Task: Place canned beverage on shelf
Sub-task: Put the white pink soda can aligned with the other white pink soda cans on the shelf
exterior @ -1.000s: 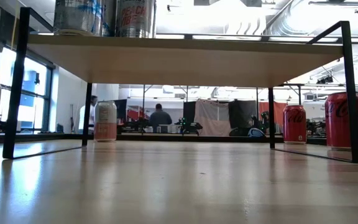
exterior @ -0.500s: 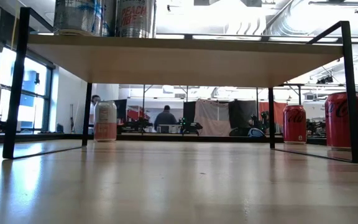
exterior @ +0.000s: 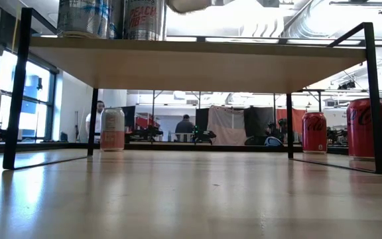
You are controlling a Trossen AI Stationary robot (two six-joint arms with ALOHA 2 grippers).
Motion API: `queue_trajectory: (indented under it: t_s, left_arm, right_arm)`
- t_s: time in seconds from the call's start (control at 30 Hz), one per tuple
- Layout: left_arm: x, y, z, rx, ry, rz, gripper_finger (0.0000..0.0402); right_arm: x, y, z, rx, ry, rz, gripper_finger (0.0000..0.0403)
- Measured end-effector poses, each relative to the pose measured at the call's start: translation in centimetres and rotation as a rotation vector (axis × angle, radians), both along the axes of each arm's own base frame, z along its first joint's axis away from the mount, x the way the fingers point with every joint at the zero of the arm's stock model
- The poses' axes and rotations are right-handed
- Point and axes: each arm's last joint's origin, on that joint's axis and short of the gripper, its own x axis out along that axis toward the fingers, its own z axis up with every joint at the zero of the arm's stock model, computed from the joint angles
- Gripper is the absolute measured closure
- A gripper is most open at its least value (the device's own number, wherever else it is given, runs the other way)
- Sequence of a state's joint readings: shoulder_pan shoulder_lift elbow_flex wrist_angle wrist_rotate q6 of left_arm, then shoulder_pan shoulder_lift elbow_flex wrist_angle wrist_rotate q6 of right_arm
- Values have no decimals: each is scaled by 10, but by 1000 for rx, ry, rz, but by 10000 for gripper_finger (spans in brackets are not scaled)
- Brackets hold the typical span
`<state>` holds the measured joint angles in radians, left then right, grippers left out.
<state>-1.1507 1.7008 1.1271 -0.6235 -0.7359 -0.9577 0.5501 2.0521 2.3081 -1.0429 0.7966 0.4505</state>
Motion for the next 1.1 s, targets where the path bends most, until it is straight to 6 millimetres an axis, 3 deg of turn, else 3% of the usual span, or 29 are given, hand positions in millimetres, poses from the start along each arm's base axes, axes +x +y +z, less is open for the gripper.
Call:
queue_trajectory:
  t_s: [0.3,0.6,0.8,1.1]
  left_arm:
    - [0,0,0,0,0,0,108]
    - [0,0,0,0,0,0,108]
    - [0,0,0,0,0,0,108]
    - [0,0,0,0,0,0,108]
  right_arm:
    - [10,-1,6,6,-128,-79,153]
    - [31,-10,-13,68,-119,-126,153]
    - [39,-22,-14,94,-147,-176,153]
    - [50,-24,-27,114,-125,-180,153]
